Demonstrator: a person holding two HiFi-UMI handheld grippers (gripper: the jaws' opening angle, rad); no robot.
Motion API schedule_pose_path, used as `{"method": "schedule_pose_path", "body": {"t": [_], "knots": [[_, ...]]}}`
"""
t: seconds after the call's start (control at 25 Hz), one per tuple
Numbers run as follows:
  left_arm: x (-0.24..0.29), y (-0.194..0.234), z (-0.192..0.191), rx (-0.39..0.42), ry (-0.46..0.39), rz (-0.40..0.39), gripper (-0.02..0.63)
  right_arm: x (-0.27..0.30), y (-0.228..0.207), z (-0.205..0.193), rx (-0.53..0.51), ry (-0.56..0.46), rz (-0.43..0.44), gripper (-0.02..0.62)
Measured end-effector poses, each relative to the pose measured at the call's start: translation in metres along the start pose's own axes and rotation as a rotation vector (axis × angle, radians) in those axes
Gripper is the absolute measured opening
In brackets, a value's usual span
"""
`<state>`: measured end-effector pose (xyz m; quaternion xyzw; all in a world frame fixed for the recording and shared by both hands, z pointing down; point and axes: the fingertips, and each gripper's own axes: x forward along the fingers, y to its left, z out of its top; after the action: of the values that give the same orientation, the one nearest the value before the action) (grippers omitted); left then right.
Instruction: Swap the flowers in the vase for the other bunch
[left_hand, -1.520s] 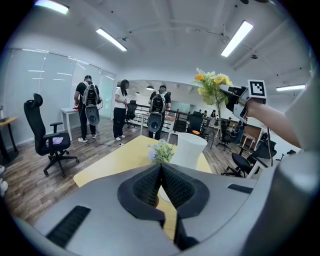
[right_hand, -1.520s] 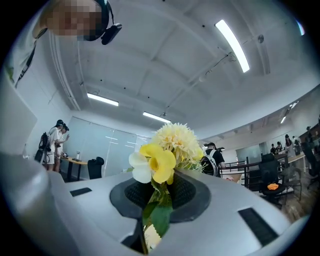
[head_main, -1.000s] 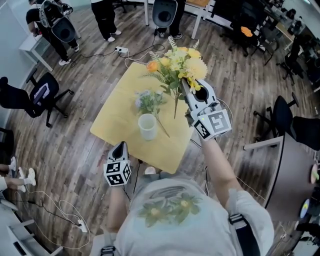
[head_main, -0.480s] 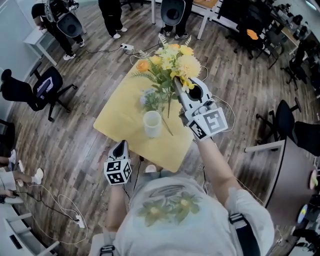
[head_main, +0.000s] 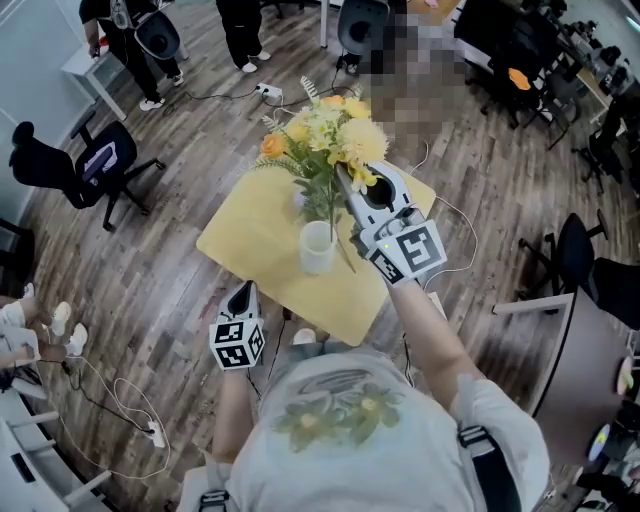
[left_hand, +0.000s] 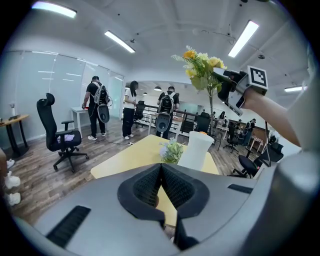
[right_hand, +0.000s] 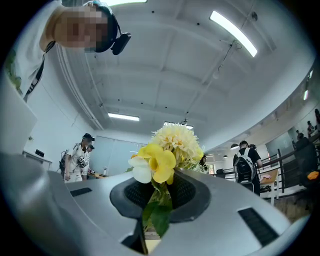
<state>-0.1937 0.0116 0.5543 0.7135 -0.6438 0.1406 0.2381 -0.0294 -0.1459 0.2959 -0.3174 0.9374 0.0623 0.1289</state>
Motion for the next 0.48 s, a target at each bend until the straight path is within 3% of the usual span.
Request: {"method": "schedule_pose_path", "body": {"t": [0.48], "knots": [[0.004, 0.011, 0.003, -0.029, 0.002, 0.026, 0.017, 0.012, 0.006, -0.028, 0.024, 0.040, 0.031, 0.087]]}}
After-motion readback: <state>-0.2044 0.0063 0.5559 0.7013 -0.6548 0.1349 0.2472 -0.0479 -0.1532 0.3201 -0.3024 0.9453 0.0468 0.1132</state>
